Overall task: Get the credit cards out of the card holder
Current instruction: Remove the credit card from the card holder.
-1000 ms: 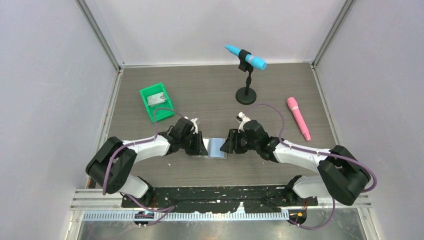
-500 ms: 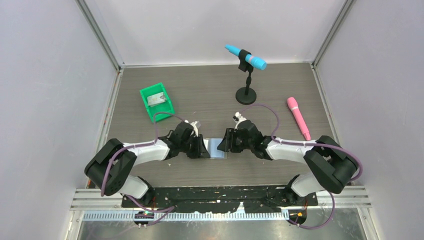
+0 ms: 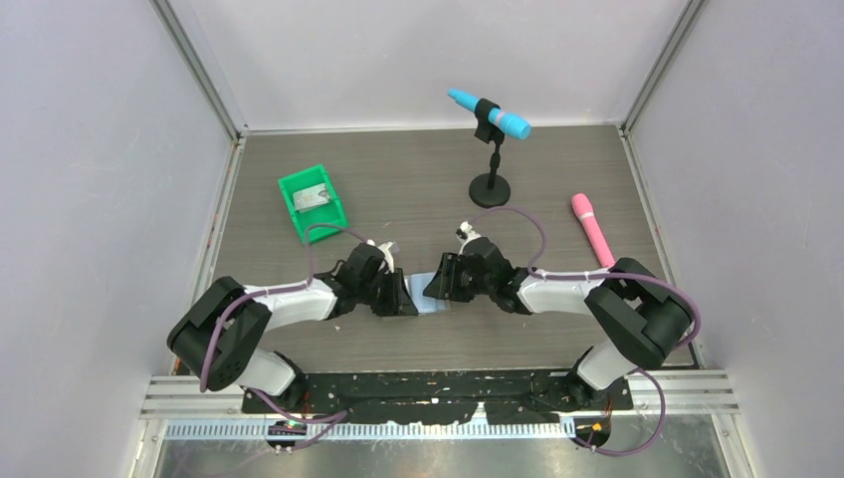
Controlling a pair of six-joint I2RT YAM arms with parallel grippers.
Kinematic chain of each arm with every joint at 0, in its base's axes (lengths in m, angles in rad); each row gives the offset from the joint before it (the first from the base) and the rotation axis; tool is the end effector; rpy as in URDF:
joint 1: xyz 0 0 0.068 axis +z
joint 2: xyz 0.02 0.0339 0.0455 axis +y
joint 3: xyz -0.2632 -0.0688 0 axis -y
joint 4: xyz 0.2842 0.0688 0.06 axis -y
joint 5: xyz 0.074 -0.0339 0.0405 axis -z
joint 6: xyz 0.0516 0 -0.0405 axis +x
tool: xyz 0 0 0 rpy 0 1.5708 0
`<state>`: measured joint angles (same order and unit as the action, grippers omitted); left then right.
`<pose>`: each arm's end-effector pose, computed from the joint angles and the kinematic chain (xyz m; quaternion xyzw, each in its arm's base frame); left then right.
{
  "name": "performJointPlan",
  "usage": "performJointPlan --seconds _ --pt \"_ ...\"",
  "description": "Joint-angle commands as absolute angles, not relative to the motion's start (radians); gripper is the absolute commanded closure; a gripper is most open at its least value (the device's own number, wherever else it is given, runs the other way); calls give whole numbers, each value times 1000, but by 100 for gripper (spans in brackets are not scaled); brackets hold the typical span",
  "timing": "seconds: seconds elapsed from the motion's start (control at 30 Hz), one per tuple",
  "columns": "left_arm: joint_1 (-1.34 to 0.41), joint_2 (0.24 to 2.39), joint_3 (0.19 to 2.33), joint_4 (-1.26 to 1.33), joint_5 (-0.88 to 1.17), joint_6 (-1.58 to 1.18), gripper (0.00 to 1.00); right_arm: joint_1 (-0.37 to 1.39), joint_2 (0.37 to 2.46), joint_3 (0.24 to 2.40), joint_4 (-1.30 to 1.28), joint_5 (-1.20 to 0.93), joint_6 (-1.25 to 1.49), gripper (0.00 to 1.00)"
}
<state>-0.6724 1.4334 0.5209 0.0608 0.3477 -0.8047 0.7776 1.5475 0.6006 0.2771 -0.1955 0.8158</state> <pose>0.2128 -0.1919 0.0939 -0.0002 0.9240 -0.3530 0.1472 0.2255 0.2361 0.1037 -0.0254 0.8966 0.3713 0.2401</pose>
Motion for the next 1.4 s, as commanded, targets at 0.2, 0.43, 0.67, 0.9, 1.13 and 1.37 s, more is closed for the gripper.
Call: performJointPlan --seconds 0.2,0.43,0.67,0.9,1.13,1.37 --pt "-678 1399 500 67 325 -796 75 791 1571 596 492 -289 928 57" --pt "-675 1315 498 22 301 -814 74 791 1581 593 513 -292 941 61" --pt "-672 1226 506 -67 255 -825 74 790 1613 614 506 -281 926 75" --pt "-647 1149 534 -205 191 -805 72 790 1605 631 476 -278 891 95" --pt "-631 1100 577 -282 229 -780 62 788 1519 631 312 -257 755 95" --pt "-631 1092 596 -317 235 -770 56 789 1375 628 36 -212 583 95"
